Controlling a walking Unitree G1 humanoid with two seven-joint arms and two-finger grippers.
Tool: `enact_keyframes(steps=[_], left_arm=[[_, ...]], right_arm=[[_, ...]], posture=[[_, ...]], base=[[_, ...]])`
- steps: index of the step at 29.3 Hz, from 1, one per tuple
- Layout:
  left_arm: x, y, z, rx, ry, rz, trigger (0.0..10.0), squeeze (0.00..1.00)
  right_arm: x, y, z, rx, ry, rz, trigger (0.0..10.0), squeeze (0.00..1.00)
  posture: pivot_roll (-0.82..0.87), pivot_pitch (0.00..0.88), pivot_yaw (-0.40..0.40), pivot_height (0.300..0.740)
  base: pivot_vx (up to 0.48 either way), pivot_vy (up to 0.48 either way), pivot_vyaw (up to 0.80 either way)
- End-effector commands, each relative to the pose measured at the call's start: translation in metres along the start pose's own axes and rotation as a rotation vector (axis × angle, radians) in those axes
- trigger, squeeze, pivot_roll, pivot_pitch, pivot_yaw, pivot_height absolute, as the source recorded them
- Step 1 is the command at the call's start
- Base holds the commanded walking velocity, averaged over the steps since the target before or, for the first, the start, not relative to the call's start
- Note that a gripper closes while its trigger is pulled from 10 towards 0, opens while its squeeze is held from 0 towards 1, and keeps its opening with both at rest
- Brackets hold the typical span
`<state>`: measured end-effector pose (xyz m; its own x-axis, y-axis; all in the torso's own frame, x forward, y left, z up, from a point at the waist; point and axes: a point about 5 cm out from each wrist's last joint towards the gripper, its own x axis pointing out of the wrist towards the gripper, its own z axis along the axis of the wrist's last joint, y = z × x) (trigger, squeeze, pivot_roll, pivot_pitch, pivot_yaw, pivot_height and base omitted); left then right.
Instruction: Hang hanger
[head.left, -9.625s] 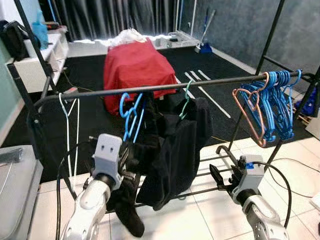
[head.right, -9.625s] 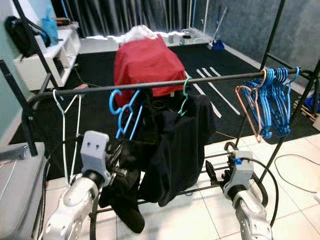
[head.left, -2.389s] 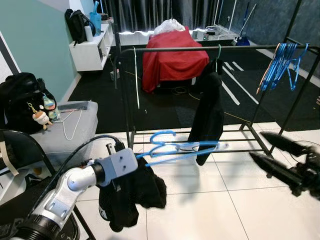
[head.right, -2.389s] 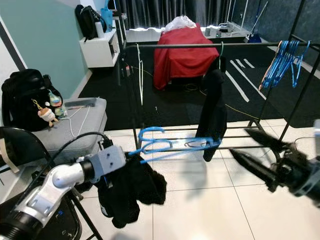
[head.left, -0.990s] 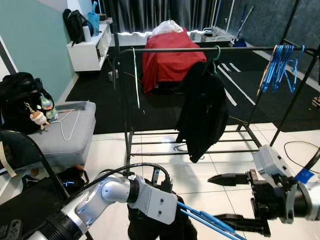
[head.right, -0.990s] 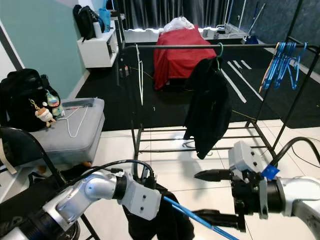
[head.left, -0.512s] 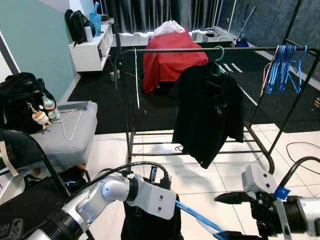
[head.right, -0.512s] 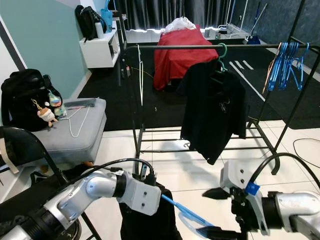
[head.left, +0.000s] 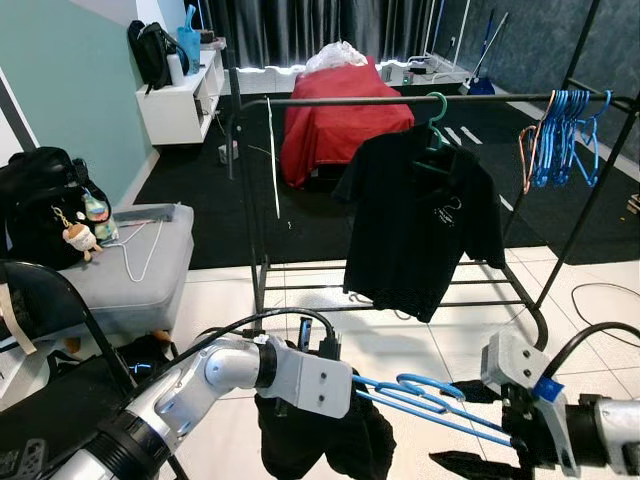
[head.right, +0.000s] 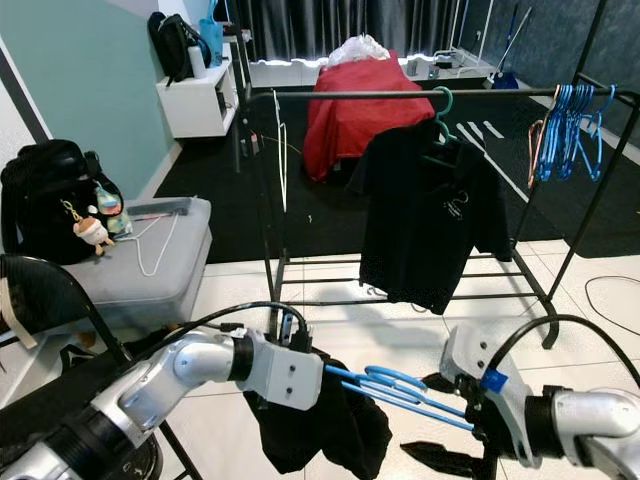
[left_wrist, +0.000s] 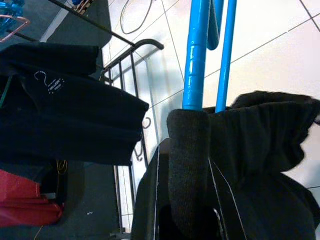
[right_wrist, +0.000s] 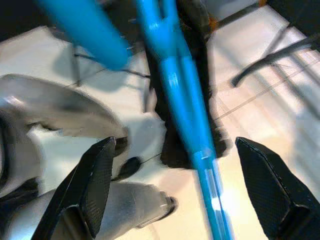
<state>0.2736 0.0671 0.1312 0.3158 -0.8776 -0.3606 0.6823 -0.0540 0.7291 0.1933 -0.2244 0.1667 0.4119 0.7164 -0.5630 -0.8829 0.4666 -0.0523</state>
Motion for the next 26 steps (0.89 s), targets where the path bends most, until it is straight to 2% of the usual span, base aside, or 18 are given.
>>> enact_keyframes(steps=[1, 2, 3, 4, 5, 12, 21, 25, 26], left_arm=[[-0.001, 0.009, 0.001, 0.019, 0.006, 0.029, 10.0, 0.00], [-0.001, 0.009, 0.001, 0.019, 0.006, 0.029, 10.0, 0.00], [0.000, 0.010, 0.001, 0.018, 0.004, 0.032, 10.0, 0.00], [0.000, 0.010, 0.001, 0.018, 0.004, 0.032, 10.0, 0.00], [0.000, 0.010, 0.002, 0.017, 0.002, 0.034, 10.0, 0.00], [0.003, 0.010, 0.003, 0.013, -0.007, 0.039, 10.0, 0.00], [0.003, 0.012, 0.007, 0.011, -0.023, 0.047, 10.0, 0.00], [0.001, 0.018, 0.008, -0.014, -0.034, 0.082, 10.0, 0.00], [0.000, 0.021, 0.007, -0.046, -0.035, 0.093, 10.0, 0.00]], right_arm=[[0.006, -0.006, 0.002, -0.040, -0.015, -0.058, 10.0, 0.00], [0.006, -0.006, 0.002, -0.040, -0.015, -0.058, 10.0, 0.00], [0.008, -0.010, 0.006, -0.062, -0.042, -0.092, 0.0, 0.00], [0.008, -0.010, 0.006, -0.062, -0.042, -0.092, 0.0, 0.00], [0.009, -0.014, 0.011, -0.103, -0.066, -0.124, 0.0, 0.00], [0.014, -0.014, 0.017, -0.115, -0.101, -0.120, 0.0, 0.00], [0.035, -0.015, 0.025, -0.142, -0.172, -0.136, 0.0, 0.00], [0.040, -0.023, 0.030, -0.145, -0.229, -0.210, 0.0, 0.00], [0.041, -0.026, 0.033, -0.147, -0.250, -0.240, 0.0, 0.00]], posture=[[-0.20, 0.000, 0.040, 0.740], [-0.20, 0.000, 0.040, 0.740], [-0.20, 0.000, 0.040, 0.740], [-0.20, 0.000, 0.040, 0.740], [-0.20, 0.000, 0.039, 0.740], [-0.20, 0.000, 0.035, 0.740], [-0.20, 0.000, 0.034, 0.740], [-0.20, 0.000, 0.031, 0.740], [-0.20, 0.000, 0.031, 0.740]], base=[[0.000, 0.000, 0.00], [0.000, 0.000, 0.00], [0.000, 0.000, 0.00], [0.000, 0.000, 0.00], [0.000, 0.000, 0.00], [0.000, 0.000, 0.00], [0.000, 0.000, 0.00], [0.000, 0.000, 0.00], [0.000, 0.000, 0.00]])
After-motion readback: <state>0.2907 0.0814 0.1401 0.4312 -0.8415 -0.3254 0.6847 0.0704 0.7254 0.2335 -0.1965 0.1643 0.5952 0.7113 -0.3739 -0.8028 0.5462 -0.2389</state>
